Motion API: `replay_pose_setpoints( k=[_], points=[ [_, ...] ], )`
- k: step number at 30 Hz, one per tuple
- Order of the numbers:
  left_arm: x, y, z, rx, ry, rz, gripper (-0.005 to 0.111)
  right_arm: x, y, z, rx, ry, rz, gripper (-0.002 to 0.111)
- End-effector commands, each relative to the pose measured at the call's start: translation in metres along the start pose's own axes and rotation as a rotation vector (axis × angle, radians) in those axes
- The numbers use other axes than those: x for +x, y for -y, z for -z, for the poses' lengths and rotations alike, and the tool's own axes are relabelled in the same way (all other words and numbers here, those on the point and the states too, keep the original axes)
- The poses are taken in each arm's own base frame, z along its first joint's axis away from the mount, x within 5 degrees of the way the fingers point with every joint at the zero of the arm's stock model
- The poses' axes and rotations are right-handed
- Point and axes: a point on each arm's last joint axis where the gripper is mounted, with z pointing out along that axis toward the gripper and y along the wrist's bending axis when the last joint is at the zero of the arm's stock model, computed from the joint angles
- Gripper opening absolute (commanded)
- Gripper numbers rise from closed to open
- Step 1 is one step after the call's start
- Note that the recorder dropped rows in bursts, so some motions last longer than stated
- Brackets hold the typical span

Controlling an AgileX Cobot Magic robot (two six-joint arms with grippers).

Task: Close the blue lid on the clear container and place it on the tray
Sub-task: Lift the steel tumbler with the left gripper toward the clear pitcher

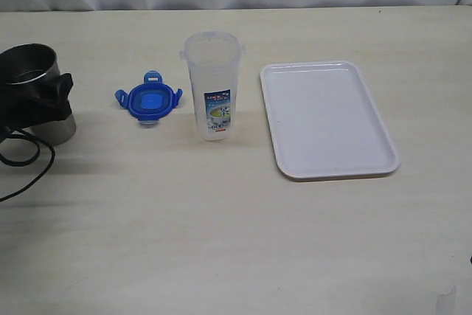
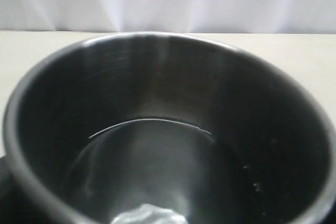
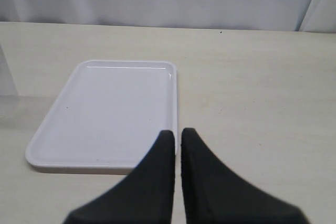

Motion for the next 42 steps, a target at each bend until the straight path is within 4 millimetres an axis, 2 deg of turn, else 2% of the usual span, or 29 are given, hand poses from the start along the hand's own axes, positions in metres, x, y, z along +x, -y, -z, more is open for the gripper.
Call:
replay_pose_setpoints(
  k=[1,10,16,25,30,33,42],
  points=[
    [0.005,0.003,0.000,0.030,-0.046,0.014,0.000,0.000,0.000,0.000,0.005,0.005,0.002,0.004],
    [-0.007,0.008,-0.001,0.088,0.047,0.038,0.000,0.000,0.000,0.000,0.005,0.005,0.002,0.004],
    [-0.033,0.007,-0.009,0.089,0.071,0.021,0.000,0.000,0.000,0.000,0.005,0.005,0.002,0.004],
    [-0.069,0.014,-0.025,0.211,0.107,0.032,0.000,0.000,0.000,0.000,0.005,0.005,0.002,0.004],
    [-0.085,0.016,-0.040,0.246,0.077,0.004,0.000,0.000,0.000,0.000,0.005,0.005,0.002,0.004],
    [-0.094,0.028,-0.049,0.264,0.066,-0.027,0.000,0.000,0.000,0.000,0.005,0.005,0.002,0.004],
    [-0.130,0.084,-0.072,0.362,0.097,-0.130,0.000,0.000,0.000,0.000,0.005,0.005,0.002,0.004]
  ],
)
